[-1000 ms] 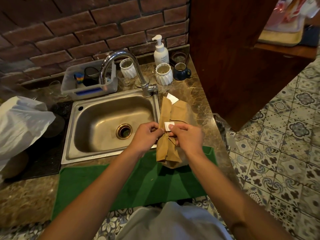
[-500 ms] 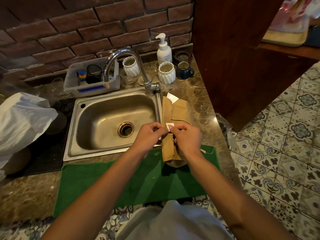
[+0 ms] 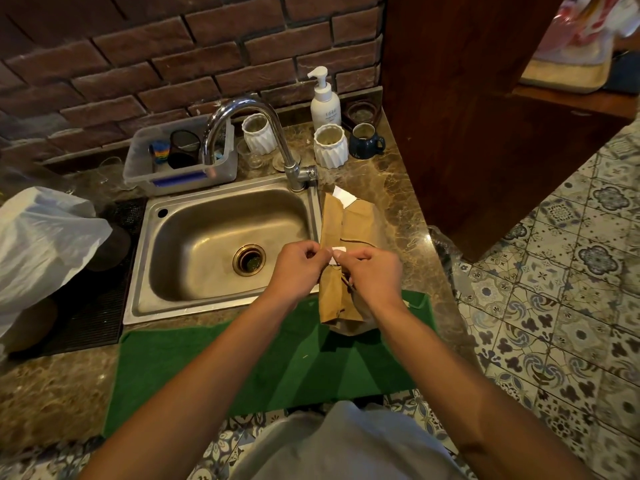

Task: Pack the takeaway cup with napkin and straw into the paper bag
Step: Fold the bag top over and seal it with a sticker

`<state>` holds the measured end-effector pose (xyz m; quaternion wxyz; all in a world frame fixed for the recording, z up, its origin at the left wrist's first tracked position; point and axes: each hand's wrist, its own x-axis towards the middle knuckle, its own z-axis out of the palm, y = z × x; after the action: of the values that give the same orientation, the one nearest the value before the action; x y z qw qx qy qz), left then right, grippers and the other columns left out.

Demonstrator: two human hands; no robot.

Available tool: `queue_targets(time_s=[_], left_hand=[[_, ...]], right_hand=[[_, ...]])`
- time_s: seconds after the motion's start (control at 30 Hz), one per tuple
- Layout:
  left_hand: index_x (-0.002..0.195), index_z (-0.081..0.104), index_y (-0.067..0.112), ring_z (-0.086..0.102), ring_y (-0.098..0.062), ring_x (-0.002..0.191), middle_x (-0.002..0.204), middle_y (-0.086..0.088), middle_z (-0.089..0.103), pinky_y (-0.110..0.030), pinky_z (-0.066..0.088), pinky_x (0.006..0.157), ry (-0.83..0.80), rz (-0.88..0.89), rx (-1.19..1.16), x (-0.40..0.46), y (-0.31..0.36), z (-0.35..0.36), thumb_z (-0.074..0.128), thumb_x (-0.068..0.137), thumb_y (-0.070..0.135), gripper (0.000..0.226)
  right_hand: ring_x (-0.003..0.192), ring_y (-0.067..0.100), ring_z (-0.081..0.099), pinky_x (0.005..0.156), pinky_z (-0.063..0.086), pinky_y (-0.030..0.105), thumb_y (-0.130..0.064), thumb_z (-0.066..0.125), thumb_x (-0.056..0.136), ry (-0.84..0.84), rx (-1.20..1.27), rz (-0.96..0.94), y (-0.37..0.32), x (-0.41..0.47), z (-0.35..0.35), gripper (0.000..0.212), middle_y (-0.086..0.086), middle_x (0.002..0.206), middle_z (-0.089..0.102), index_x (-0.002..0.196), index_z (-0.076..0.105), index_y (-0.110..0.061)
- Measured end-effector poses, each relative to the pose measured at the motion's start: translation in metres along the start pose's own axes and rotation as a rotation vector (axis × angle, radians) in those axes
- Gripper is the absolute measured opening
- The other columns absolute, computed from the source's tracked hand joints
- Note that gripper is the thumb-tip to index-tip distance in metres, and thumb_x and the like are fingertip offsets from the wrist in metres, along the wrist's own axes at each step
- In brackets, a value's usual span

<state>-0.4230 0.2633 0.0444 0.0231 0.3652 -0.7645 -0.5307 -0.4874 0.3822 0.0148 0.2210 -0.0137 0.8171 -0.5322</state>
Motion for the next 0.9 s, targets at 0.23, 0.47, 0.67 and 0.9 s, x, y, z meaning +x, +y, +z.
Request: queue_targets(time_s=[0.23,0.47,0.67,0.9], left_hand=[[0.084,0.071,0.011,0.064,-0.014,0.065,0.074,-0.003,0.068,-0.026,0.053,0.060,-0.076,0.021,0.057,0.000,-0.002,-0.004,0.060,0.101,0.028,0.027],[0.080,0.069,0.016,0.071,-0.025,0.071,0.075,-0.008,0.072,-0.044,0.058,0.065,-0.094,0.062,0.138,0.008,-0.001,-0.021,0.059,0.101,0.030,0.027],[0.089,0.069,0.015,0.070,-0.030,0.083,0.085,-0.008,0.073,-0.052,0.057,0.079,-0.096,0.118,0.266,0.011,-0.002,-0.020,0.058,0.101,0.033,0.023],[0.102,0.066,0.009,0.063,-0.025,0.084,0.093,-0.008,0.068,-0.038,0.050,0.072,-0.152,0.240,0.430,0.014,0.008,-0.020,0.059,0.100,0.026,0.019]], right_hand=[[0.057,0.015,0.066,0.056,0.055,0.037,-0.063,0.075,0.081,-0.054,-0.277,-0.074,-0.007,0.007,-0.009,0.047,-0.006,0.058,0.069,0.064,0.076,-0.020],[0.060,0.018,0.069,0.062,0.058,0.035,-0.081,0.073,0.067,-0.160,-0.506,0.018,-0.002,0.019,-0.023,0.070,0.004,0.069,0.076,0.069,0.074,-0.011],[0.070,0.018,0.070,0.062,0.059,0.035,-0.080,0.070,0.069,-0.112,-0.761,-0.105,-0.016,0.018,-0.032,0.060,-0.002,0.071,0.070,0.067,0.058,-0.022],[0.153,0.028,0.027,0.121,0.031,0.051,-0.062,0.083,0.070,-0.125,-0.858,-0.733,-0.060,0.037,-0.049,0.096,0.004,0.164,0.034,0.151,0.042,-0.029]])
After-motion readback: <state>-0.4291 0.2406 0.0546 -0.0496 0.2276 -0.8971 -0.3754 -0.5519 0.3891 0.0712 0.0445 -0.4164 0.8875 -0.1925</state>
